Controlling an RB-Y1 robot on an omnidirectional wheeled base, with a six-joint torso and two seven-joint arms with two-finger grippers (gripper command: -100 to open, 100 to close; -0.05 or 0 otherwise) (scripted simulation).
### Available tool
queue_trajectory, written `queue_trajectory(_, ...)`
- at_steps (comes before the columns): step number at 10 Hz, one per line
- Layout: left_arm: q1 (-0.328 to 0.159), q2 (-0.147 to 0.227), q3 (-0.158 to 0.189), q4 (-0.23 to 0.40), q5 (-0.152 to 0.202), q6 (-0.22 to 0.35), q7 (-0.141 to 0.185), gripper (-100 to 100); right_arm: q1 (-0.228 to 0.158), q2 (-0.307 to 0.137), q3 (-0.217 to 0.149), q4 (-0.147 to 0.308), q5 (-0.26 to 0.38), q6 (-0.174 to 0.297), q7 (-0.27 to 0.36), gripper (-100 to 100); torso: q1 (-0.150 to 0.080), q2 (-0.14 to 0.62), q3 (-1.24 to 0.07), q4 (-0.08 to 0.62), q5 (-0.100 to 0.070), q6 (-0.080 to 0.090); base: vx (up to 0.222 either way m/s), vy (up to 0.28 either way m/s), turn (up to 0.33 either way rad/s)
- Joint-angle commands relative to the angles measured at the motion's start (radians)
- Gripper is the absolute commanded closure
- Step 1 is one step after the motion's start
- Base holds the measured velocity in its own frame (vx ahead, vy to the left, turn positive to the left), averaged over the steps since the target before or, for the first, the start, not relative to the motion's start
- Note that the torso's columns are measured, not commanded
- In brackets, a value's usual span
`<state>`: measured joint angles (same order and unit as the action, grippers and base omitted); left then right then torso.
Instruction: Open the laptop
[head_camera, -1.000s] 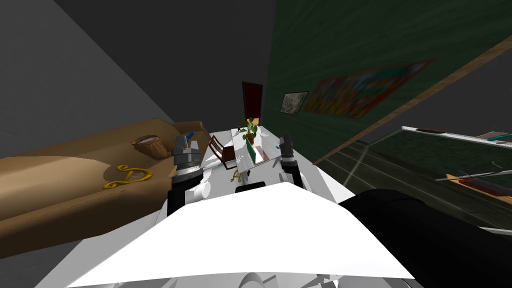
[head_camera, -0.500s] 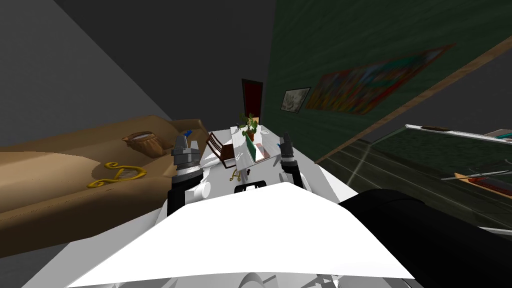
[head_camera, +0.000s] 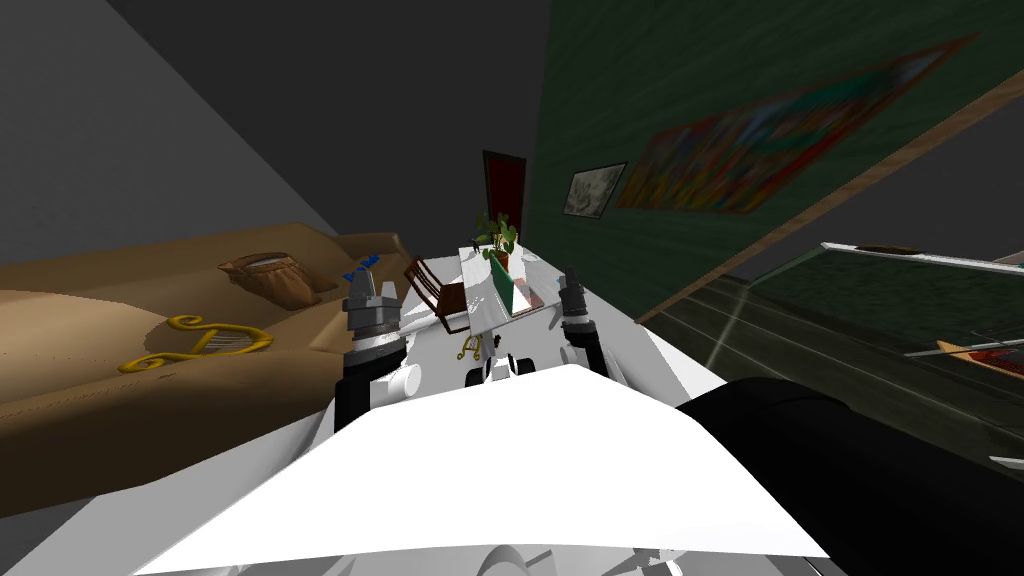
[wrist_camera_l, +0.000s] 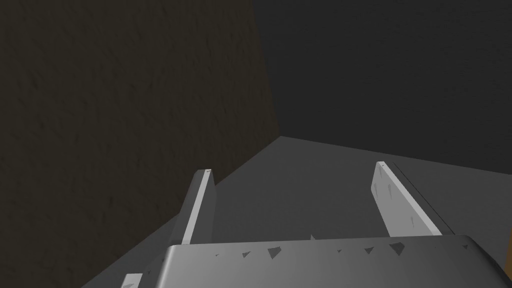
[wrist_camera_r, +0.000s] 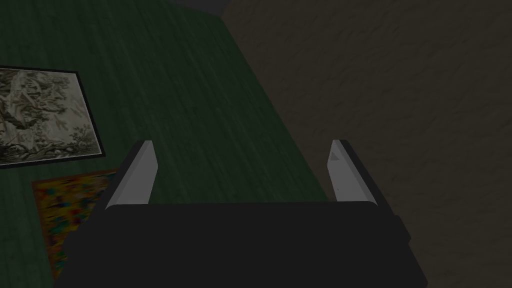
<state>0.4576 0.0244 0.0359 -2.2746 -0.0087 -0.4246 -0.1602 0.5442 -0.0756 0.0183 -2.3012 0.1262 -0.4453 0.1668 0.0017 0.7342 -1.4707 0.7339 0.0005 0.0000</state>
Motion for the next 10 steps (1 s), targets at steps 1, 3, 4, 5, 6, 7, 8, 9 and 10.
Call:
queue_trajectory(1,0.000,0.000,0.000,0.000,0.000,0.000,0.000,0,0.005,-0.046,-0.020,0.006,0.037,0.010,0.026,-100,0.000,0.003,-0.004,0.003,0.000,0.000,0.006,0.052,-0.020)
queue_trajectory(3,0.000,0.000,0.000,0.000,0.000,0.000,0.000,0,0.012,-0.085,-0.041,0.014,0.076,0.018,0.052,-100,-0.001,0.004,-0.005,0.004,0.000,0.000,0.005,0.059,-0.027)
queue_trajectory(4,0.000,0.000,0.000,0.000,0.000,0.000,0.000,0,0.016,-0.106,-0.052,0.017,0.098,0.023,0.067,-100,-0.001,0.004,-0.005,0.004,0.000,0.000,0.007,0.078,-0.036)
queue_trajectory(5,0.000,0.000,0.000,0.000,0.000,0.000,0.000,0,0.020,-0.128,-0.065,0.021,0.121,0.028,0.082,-100,-0.001,0.004,-0.005,0.004,0.000,0.000,0.010,0.086,-0.047)
queue_trajectory(6,0.000,0.000,0.000,0.000,0.000,0.000,0.000,0,0.024,-0.150,-0.078,0.025,0.146,0.033,0.098,-100,-0.001,0.004,-0.005,0.004,0.000,0.000,0.009,0.089,-0.042)
queue_trajectory(7,0.000,0.000,0.000,0.000,0.000,0.000,0.000,0,0.028,-0.173,-0.091,0.029,0.172,0.038,0.114,-100,-0.001,0.004,-0.005,0.004,0.000,0.000,0.002,0.086,-0.049)
queue_trajectory(8,0.000,0.000,0.000,0.000,0.000,0.000,0.000,0,0.033,-0.196,-0.105,0.033,0.198,0.043,0.131,-100,-0.002,0.004,-0.005,0.004,0.000,0.000,0.000,0.083,-0.062)
queue_trajectory(9,0.000,0.000,0.000,0.000,0.000,0.000,0.000,0,0.037,-0.219,-0.119,0.037,0.225,0.048,0.148,-100,-0.002,0.004,-0.005,0.004,-0.001,0.000,0.007,0.082,-0.051)
queue_trajectory(10,0.000,0.000,0.000,0.000,0.000,0.000,0.000,0,0.041,-0.241,-0.133,0.042,0.251,0.054,0.166,-100,-0.002,0.004,-0.005,0.004,-0.001,0.000,0.010,0.086,-0.046)
